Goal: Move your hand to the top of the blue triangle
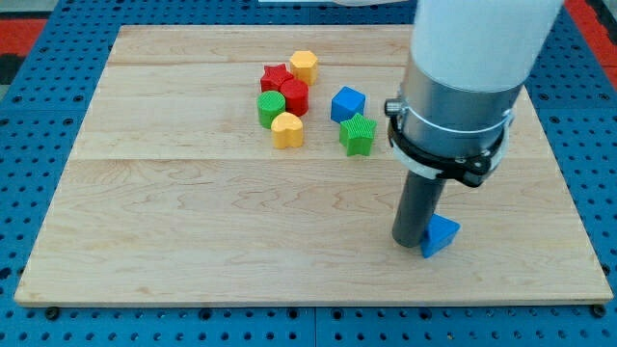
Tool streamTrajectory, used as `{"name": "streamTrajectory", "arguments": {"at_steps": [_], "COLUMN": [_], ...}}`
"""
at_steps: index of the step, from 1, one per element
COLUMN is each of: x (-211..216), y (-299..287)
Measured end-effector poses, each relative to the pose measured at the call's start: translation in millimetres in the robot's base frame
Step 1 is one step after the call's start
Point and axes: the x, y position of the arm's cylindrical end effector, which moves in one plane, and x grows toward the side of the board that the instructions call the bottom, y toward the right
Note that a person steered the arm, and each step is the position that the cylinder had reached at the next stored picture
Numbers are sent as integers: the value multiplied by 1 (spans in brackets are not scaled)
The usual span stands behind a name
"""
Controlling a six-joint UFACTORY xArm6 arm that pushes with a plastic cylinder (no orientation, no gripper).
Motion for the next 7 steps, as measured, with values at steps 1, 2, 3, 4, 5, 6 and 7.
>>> {"name": "streamTrajectory", "arguments": {"at_steps": [1, 2, 3, 4, 5, 6, 7], "x": [0, 0, 0, 0, -8, -37, -49], "y": [21, 41, 54, 54, 53, 50, 68]}}
